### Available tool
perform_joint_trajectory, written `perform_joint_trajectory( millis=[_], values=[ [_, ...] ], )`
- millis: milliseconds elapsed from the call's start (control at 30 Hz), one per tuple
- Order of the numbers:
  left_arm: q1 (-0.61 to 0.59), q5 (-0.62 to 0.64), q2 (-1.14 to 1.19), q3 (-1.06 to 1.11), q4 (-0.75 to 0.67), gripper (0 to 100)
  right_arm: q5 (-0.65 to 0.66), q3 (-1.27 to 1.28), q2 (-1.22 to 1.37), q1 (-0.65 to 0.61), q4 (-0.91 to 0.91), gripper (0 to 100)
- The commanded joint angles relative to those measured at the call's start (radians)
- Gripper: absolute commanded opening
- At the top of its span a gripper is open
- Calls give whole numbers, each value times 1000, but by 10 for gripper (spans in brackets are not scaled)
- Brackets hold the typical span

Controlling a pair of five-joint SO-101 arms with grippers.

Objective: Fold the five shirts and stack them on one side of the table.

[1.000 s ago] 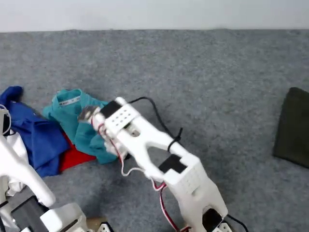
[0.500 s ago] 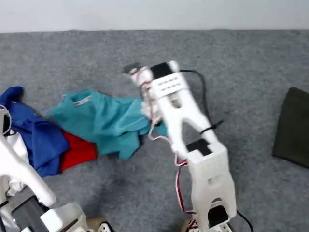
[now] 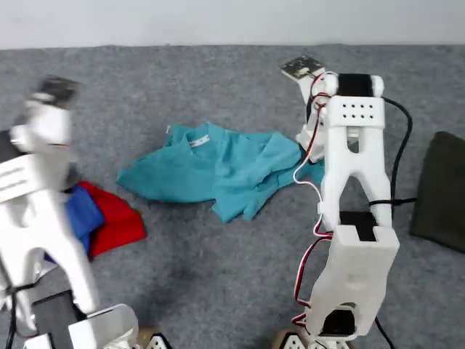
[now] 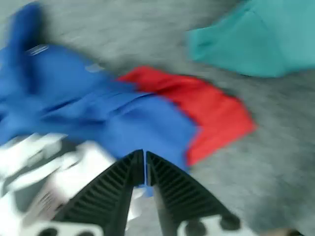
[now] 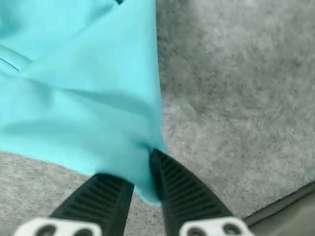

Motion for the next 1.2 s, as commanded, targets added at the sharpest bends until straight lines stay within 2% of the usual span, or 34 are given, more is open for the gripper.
perform_joint_trajectory(
  millis=[0,100,267,433,600,767,900,1167],
  values=[
    [216,-8,-6,104,-44,59,8,-5,-68,21,45,203],
    [341,5,-6,173,-127,140,8,-5,-131,21,45,320],
    [512,78,2,189,-219,169,8,-5,-236,44,45,295],
    [684,98,147,183,-258,170,8,-3,-308,136,45,258],
    [746,138,313,182,-364,201,11,58,-403,252,47,257],
    [812,172,411,94,-368,207,26,270,-549,328,44,258],
    [827,172,499,15,-371,207,80,407,-653,346,42,257],
    [827,173,738,-179,-358,204,84,508,-769,349,42,257]
  ],
)
